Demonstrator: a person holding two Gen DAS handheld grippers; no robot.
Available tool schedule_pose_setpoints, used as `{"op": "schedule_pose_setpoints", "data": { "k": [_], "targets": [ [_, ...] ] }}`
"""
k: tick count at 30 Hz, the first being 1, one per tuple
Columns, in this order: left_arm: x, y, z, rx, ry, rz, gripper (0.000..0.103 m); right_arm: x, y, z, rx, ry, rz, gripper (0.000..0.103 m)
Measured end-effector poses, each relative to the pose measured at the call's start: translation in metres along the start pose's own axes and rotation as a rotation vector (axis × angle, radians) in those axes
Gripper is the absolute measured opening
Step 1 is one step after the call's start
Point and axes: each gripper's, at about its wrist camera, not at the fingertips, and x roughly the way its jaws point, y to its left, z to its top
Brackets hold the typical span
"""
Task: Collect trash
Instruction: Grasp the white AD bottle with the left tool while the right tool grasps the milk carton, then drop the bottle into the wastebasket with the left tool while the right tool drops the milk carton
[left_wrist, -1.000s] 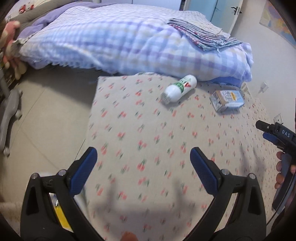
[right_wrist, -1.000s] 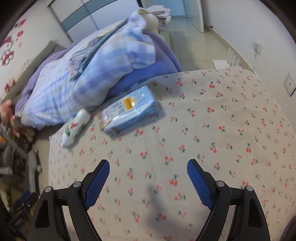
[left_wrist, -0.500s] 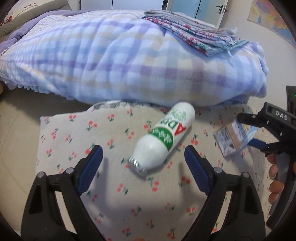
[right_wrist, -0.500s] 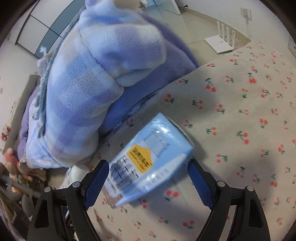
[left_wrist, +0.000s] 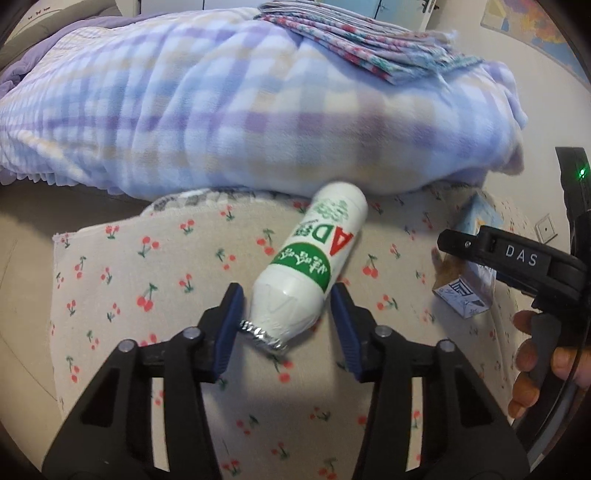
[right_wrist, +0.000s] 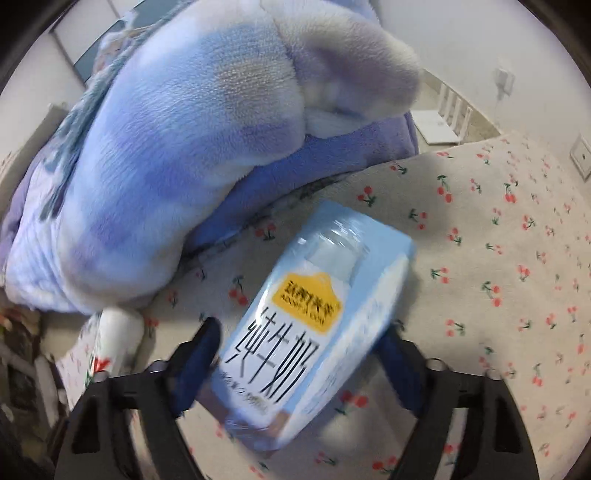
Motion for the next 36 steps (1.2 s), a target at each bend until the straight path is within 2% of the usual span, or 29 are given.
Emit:
{"op": "schedule_pose_setpoints", "data": {
  "k": [2, 7, 13, 20, 26, 30, 36],
  "targets": [
    [-0.005, -0.01, -0.007, 0.002, 0.033, 0.006, 0.04, -0.006, -0.008, -0.006, -0.009, 0.027, 0.022, 0.068],
    [-0.028, -0.021, -0.03, -0.074, 0.086, -0.016, 0.04, -0.026, -0.031, -0.027, -0.031, 0.082, 0.018, 0.066],
    [-0.073, -0.04, -0.065, -0.084, 0.073, -0.018, 0.04, -0.067, -0.062, -0.061, -0.053, 0.101, 0.021, 0.065],
    [-0.116, -0.041, -0.101, -0.098, 0.055, -0.046, 0.04, -0.122, -0.086, -0.098, -0.095, 0.087, 0.054, 0.065],
    [-0.146, -0.043, -0.141, -0.13, 0.053, -0.066, 0.04, -0.161, -0.086, -0.138, -0.13, 0.078, 0.091, 0.065],
    [-0.168, -0.033, -0.168, -0.165, 0.055, -0.103, 0.04, -0.184, -0.082, -0.163, -0.17, 0.066, 0.132, 0.065],
    [-0.197, -0.007, -0.199, -0.213, 0.024, -0.11, 0.04, -0.202, -0.058, -0.197, -0.262, 0.058, 0.202, 0.065]
  ]
}}
